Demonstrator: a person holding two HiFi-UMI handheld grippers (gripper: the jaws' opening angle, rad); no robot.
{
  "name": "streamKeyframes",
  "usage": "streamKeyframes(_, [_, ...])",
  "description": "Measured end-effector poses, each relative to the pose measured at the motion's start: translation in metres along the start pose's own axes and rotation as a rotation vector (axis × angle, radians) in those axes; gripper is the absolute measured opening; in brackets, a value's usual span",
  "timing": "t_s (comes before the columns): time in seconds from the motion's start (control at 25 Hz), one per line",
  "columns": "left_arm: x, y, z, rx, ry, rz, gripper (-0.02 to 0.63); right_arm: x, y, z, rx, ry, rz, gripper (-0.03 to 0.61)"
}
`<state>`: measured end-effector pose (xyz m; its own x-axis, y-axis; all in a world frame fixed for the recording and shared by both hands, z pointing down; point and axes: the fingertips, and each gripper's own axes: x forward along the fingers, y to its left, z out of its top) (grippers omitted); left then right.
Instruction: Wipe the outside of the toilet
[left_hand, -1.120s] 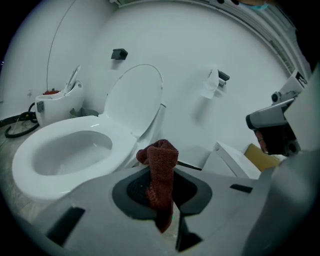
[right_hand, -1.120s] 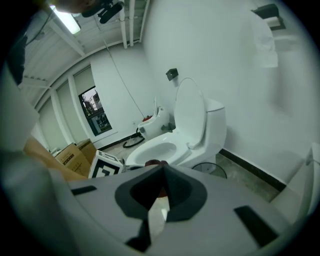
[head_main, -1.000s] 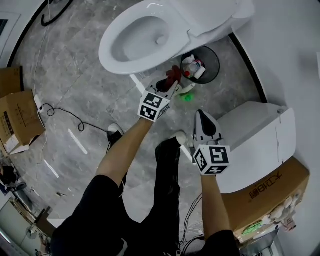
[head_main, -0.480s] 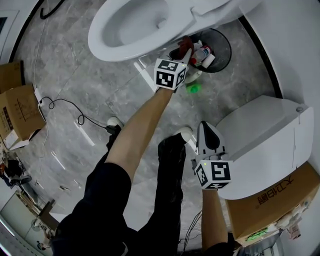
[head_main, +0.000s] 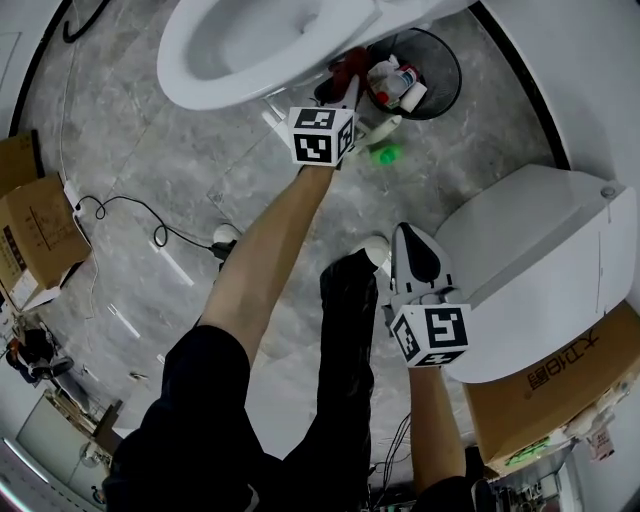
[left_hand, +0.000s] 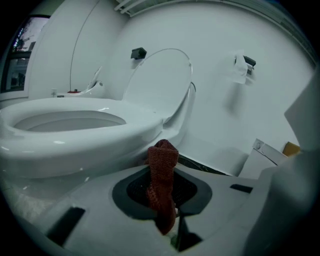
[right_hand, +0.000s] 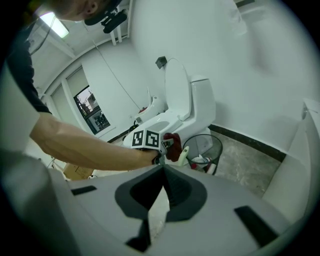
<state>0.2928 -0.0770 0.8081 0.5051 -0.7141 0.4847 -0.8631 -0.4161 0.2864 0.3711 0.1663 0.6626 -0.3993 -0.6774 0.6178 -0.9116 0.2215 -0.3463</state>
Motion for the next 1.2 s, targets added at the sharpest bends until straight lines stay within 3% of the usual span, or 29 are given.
streamKeyframes(0.56, [-0.049,0.060,-0.021,-0.021,-0.025,0.084,0.058,0.015,0.041,-0.017,-0.010,0.053,0.024,0.002])
streamKeyframes(1.2, [-0.132,0.146,-0.044,0.007,0.033,0.114,0.058,0.055,0.122,-0.016,-0.017,0.088,0.080,0.002])
